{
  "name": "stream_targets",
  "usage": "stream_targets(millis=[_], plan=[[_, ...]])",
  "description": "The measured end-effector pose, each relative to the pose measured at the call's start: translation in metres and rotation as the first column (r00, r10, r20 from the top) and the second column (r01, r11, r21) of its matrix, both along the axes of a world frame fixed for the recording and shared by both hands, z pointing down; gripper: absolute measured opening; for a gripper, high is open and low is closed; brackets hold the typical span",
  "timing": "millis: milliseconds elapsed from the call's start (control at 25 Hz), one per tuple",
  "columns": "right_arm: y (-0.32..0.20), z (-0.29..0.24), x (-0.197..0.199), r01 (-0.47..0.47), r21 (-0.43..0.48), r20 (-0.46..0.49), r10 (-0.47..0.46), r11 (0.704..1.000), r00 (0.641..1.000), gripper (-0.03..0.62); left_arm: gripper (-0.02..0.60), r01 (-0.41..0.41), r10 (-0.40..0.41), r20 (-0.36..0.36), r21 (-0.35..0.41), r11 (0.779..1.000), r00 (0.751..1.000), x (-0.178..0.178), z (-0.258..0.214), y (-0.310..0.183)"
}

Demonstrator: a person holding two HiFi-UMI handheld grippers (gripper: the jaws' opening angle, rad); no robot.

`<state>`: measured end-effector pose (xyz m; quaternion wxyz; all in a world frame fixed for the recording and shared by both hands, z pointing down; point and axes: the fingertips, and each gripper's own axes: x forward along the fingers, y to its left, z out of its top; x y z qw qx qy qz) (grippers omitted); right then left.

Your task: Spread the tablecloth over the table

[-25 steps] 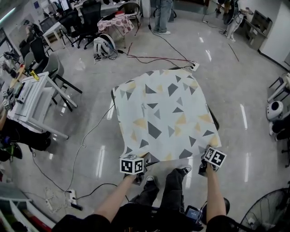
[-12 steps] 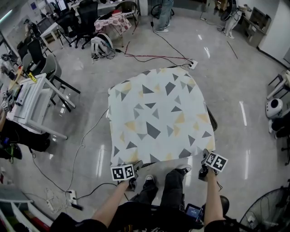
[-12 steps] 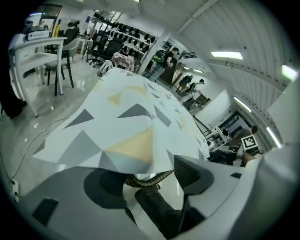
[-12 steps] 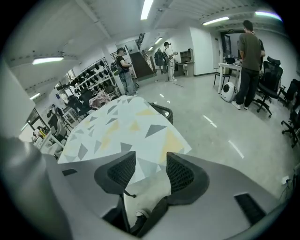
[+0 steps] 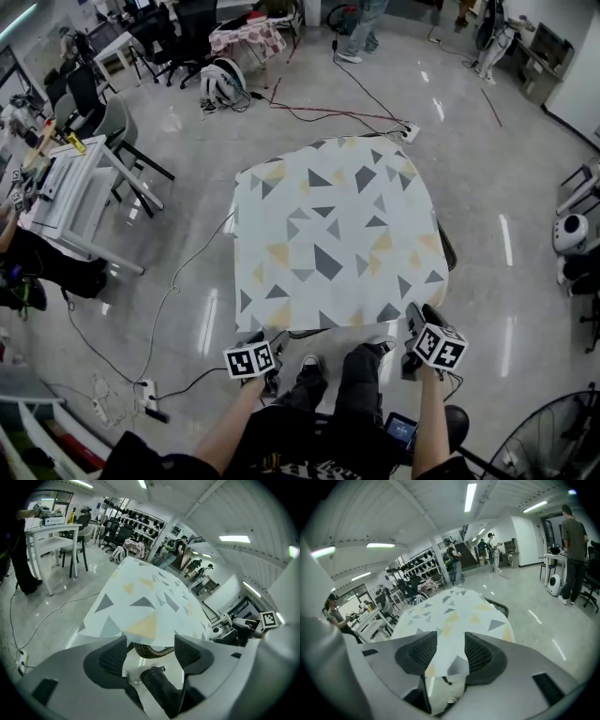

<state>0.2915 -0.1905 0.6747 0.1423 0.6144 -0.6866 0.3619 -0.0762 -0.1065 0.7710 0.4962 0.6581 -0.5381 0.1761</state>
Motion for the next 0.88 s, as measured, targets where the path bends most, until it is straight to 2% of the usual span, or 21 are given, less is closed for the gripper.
stream_targets(millis=[120, 240, 320, 440, 560, 760, 880], plan=[[0.002, -0.027, -0.034, 0.033, 0.041, 0.063, -0.035, 0.999, 0.997, 0.195, 0.316, -0.027, 0.027, -0.002, 0.066, 0.997, 1.000, -0.002, -0.018, -0.001], [0.013, -0.056, -0.065, 0.066, 0.081, 0.100, -0.074, 0.994, 0.992, 0.191, 0.314, -0.131, 0.136, -0.019, 0.151, 0.980, 0.991, 0.012, -0.040, -0.003], [0.020, -0.076, -0.082, 0.090, 0.113, 0.114, -0.103, 0.990, 0.988, 0.186, 0.311, -0.219, 0.224, 0.004, 0.221, 0.950, 0.975, 0.023, -0.060, -0.007], [0.030, -0.099, -0.106, 0.125, 0.149, 0.139, -0.146, 0.981, 0.980, 0.176, 0.282, -0.337, 0.332, 0.070, 0.311, 0.889, 0.941, 0.038, -0.088, -0.012], [0.044, -0.116, -0.125, 0.158, 0.162, 0.141, -0.182, 0.974, 0.973, 0.166, 0.257, -0.400, 0.394, 0.097, 0.376, 0.836, 0.914, 0.050, -0.116, -0.012], [0.063, -0.134, -0.147, 0.202, 0.175, 0.147, -0.229, 0.963, 0.962, 0.158, 0.242, -0.402, 0.406, 0.095, 0.460, 0.792, 0.909, 0.056, -0.152, -0.010], [0.071, -0.140, -0.153, 0.226, 0.174, 0.147, -0.252, 0.958, 0.956, 0.152, 0.238, -0.413, 0.418, 0.102, 0.481, 0.773, 0.903, 0.062, -0.166, -0.003]])
